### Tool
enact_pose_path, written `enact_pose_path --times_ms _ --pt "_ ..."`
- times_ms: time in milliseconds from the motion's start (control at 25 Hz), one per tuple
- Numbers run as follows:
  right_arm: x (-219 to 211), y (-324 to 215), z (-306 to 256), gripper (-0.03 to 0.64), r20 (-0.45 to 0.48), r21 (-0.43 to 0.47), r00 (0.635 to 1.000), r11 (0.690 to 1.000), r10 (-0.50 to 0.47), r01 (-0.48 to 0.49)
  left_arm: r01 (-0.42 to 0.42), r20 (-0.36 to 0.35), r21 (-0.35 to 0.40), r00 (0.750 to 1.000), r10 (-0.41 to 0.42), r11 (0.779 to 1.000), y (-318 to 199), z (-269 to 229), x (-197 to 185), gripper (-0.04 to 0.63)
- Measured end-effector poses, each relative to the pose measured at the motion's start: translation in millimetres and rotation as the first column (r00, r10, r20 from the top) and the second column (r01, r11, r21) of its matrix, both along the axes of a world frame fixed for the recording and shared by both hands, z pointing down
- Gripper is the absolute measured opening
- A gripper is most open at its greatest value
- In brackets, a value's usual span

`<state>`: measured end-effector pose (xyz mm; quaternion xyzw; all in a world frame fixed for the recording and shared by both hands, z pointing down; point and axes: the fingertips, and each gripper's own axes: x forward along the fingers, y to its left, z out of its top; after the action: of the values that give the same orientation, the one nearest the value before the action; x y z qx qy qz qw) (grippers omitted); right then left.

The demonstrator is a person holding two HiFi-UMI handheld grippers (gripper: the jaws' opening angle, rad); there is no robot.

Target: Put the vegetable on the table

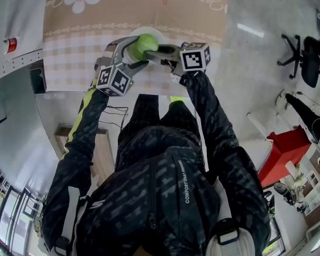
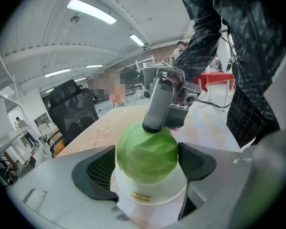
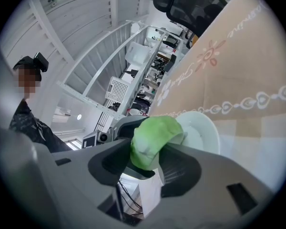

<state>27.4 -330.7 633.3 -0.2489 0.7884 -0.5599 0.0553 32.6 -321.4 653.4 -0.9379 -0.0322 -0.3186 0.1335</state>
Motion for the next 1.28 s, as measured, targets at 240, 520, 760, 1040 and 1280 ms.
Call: enact_pose_path --times_ms 240,520,760,1040,1280 --pt "0.3 7.9 1.8 0.170 -0.020 0.013 0.999 0.999 -0.046 0.046 -0.041 -0.010 -0.012 0.999 0.040 0.999 2.0 -6.6 -6.1 0.413" --pt "-1.8 21.2 11.5 0.173 -0.102 0.033 0.987 0.992 -0.120 0.124 -0.046 -0.009 -0.122 0.999 0.045 0.992 7.8 -3.2 -6.7 0.433" --pt "1.3 23.7 17.4 0.173 -0.122 0.025 0.984 0.991 -0.129 0.133 -0.064 0.053 -0.102 0.996 0.070 0.993 7.7 10.6 7.3 0.437" --pt "3.0 21.8 20.1 0.181 -0.126 -0.003 0.982 0.990 -0.138 0.138 -0.103 0.091 -0.011 0.990 0.103 0.995 6.5 16.3 13.4 0.437" --pt "-1.6 20.4 27.8 0.212 -0.191 0.011 0.971 0.989 -0.144 0.149 -0.091 0.118 -0.011 0.989 0.092 0.996 -0.1 16.3 1.3 0.437"
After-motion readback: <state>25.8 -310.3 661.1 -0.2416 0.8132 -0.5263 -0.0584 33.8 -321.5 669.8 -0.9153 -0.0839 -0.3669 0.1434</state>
